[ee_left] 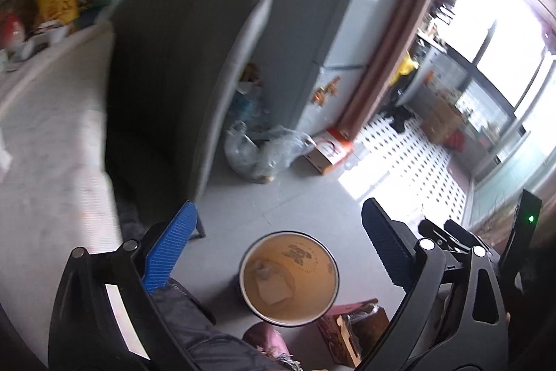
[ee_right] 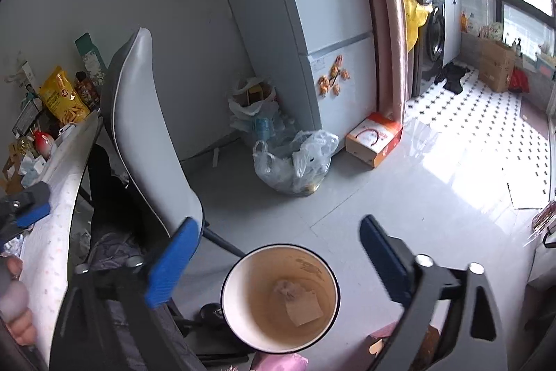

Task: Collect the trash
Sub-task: 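Return the left gripper to the table and grasp the clear plastic bottle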

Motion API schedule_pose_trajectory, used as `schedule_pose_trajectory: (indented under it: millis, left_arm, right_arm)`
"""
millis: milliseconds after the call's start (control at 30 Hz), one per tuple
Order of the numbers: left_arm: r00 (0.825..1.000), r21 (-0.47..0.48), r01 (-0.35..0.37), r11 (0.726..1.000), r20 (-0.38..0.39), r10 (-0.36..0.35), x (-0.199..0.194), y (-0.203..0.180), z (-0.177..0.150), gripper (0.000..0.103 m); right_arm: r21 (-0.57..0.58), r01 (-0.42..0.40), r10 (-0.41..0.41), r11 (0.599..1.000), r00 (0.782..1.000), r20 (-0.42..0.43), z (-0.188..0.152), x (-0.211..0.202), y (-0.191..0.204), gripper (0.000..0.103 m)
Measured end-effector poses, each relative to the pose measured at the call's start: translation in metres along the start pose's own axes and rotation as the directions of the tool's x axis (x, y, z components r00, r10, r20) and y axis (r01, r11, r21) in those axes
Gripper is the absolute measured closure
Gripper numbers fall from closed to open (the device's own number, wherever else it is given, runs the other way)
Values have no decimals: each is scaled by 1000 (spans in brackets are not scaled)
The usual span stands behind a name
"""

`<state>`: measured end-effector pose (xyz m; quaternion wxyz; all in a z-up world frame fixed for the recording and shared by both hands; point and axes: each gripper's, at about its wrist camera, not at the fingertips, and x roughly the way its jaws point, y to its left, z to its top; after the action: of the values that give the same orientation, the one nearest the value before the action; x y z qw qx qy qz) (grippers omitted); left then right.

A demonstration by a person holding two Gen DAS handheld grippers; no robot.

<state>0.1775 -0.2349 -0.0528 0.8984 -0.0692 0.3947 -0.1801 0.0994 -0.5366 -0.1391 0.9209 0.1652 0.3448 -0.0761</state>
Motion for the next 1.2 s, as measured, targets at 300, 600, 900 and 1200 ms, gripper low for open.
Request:
schedule_pose_trajectory:
  millis: [300, 600, 900, 1200]
  left_arm:
    - [992, -87, -72, 994, 93, 80, -57, 54, 0, 7]
    - [974, -179, -132, 975, 157, 161, -106, 112, -11, 6]
    - [941, -282, -189, 941, 220, 255, -155, 170, -37, 6]
    - [913, -387, -239, 890, 224, 342, -188, 231, -68, 7]
  right_arm:
    - [-51, -72, 72, 996, 997, 0, 2, -8, 43, 8]
    - [-123, -175, 175, 977, 985, -12, 1, -15, 109, 8]
    - [-220, -273, 269, 937, 962, -47, -6, -26, 192, 8]
    - [-284, -351, 340, 892, 936, -89, -20, -34, 256, 8]
